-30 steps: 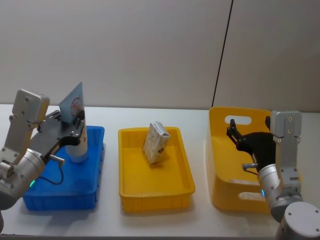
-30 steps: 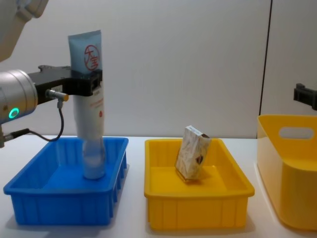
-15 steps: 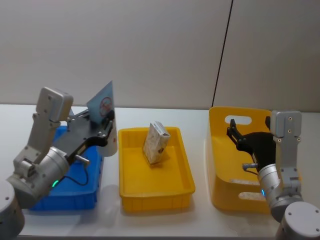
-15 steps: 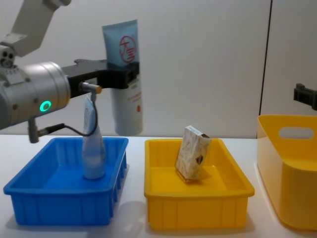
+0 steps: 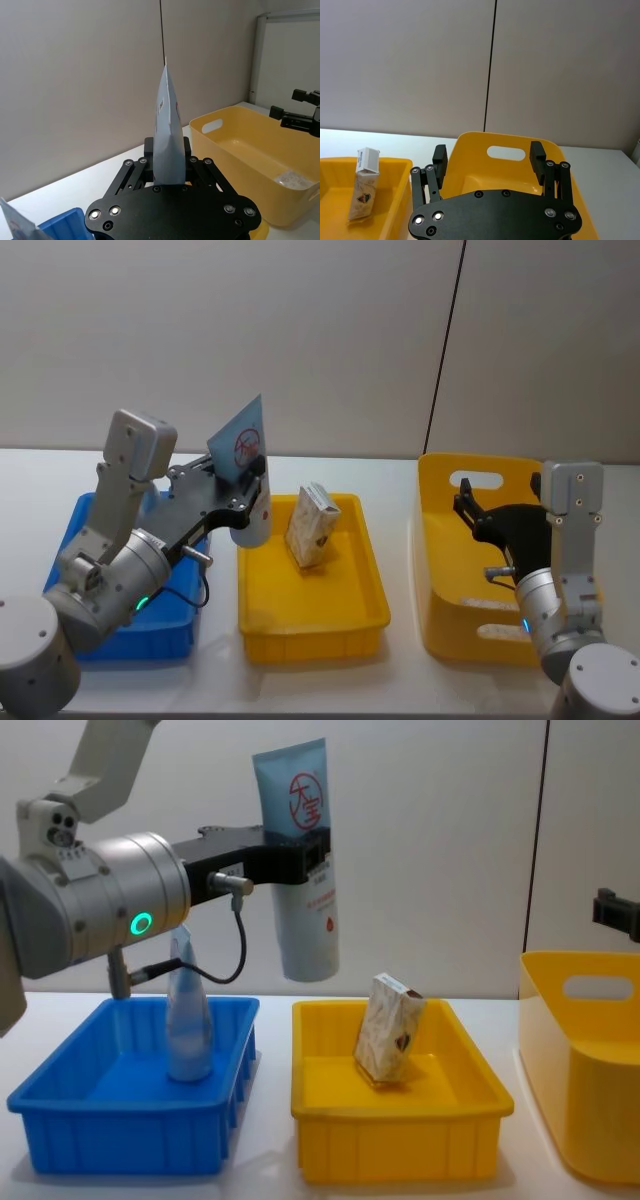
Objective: Bimanual collaborative sorting of washing and personal care products
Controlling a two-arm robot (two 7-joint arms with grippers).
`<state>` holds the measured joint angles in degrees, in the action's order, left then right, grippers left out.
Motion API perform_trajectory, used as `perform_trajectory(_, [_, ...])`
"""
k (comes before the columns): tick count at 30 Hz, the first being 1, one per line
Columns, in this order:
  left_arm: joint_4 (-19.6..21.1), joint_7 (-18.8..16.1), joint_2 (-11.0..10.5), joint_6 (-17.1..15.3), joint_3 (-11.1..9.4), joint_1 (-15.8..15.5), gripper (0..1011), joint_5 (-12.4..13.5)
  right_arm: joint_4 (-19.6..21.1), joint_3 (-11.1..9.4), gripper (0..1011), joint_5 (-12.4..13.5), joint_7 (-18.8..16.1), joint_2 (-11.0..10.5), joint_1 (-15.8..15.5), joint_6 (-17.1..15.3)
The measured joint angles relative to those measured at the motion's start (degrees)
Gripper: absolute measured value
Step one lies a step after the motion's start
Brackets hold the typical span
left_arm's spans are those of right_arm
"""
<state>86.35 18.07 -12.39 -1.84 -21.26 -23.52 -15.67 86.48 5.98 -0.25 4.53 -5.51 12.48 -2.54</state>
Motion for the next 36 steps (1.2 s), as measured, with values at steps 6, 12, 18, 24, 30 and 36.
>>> perform_trajectory(6, [-0.14, 0.32, 0.39, 0.32, -0.33, -0.19, 252, -0.16, 0.22, 0.12, 1004, 0.05, -1.07, -0.23, -0.10, 0.06])
perform_trajectory(12, [-0.22, 0.51, 0.63, 0.54, -0.51, -0.34, 252, -0.28, 0.74, 0.53, 1004, 0.67, -3.57, -0.98, -0.26, 0.10])
perform_trajectory(18, [-0.27, 0.62, 0.77, 0.66, -0.65, -0.40, 252, -0.33, 1.30, 1.10, 1004, 1.59, -7.11, -1.97, -0.37, -0.08])
perform_trajectory(24, [-0.30, 0.70, 0.87, 0.72, -0.72, -0.43, 252, -0.37, 1.91, 1.98, 1004, 2.72, -10.94, -3.27, -0.31, -0.58])
perform_trajectory(30, [-0.34, 0.74, 0.91, 0.75, -0.74, -0.47, 252, -0.41, 2.25, 3.12, 1004, 3.87, -15.05, -4.65, 0.22, -1.29])
perform_trajectory(36, [-0.36, 0.78, 0.94, 0.80, -0.78, -0.49, 252, -0.42, 2.32, 4.51, 1003, 5.14, -19.14, -6.09, 1.16, -2.16])
